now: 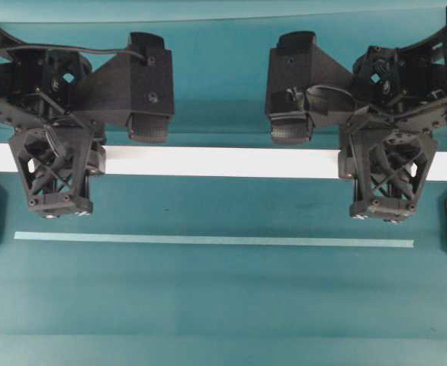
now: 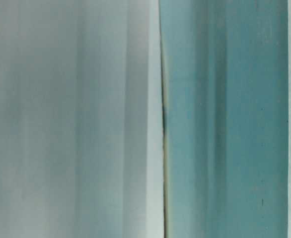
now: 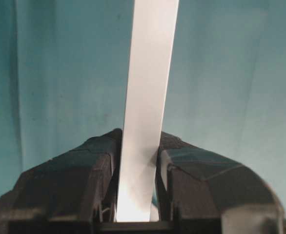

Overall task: Lift a wooden board with both hands.
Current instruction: 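Hold the white board raised in both grippers, then lower the white board with both grippers back toward the table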

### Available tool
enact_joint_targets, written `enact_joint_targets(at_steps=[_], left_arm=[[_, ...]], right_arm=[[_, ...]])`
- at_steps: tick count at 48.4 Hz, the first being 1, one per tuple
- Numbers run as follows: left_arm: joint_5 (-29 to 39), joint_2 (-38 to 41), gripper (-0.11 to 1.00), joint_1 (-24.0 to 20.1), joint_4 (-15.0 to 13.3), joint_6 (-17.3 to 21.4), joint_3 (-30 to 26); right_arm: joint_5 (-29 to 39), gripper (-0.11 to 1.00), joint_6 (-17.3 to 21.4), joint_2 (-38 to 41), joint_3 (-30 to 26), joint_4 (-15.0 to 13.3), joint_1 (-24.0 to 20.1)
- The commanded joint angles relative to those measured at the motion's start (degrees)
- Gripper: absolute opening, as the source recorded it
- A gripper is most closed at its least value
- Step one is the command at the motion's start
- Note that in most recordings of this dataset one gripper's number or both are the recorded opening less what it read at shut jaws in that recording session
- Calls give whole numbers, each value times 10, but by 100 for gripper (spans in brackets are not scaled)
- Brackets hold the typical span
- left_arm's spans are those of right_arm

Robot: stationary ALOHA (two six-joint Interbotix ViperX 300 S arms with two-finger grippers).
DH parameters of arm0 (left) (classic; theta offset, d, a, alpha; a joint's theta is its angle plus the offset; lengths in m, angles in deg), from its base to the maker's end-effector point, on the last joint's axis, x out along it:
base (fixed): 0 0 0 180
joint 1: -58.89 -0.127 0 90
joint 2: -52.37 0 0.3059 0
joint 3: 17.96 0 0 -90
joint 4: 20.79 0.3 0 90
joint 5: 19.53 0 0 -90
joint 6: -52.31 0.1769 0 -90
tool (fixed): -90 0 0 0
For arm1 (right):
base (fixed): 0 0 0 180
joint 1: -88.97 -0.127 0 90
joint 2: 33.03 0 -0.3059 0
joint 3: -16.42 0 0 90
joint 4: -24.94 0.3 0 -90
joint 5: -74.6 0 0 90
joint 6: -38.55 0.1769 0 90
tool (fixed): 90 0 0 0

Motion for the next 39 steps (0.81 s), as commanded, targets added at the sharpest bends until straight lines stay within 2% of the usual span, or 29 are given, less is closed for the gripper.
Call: enact_joint_targets(at_steps=[1,10,18,31,39], left_arm=[[-11,-3,17,-2,0,1,-22],[-15,-4,17,-3,0,0,-20],[-22,-3,17,-4,1,-1,-4],[-73,-5,17,-5,1,-4,57],[-143,-14,17,-9,1,-1,127]], right_arm=[[-11,21,-1,4,-17,2,4],[-11,21,-2,4,-15,2,5],[-15,21,-11,9,8,1,5],[-56,21,-24,11,63,-2,5],[-108,21,-26,14,123,-4,5]])
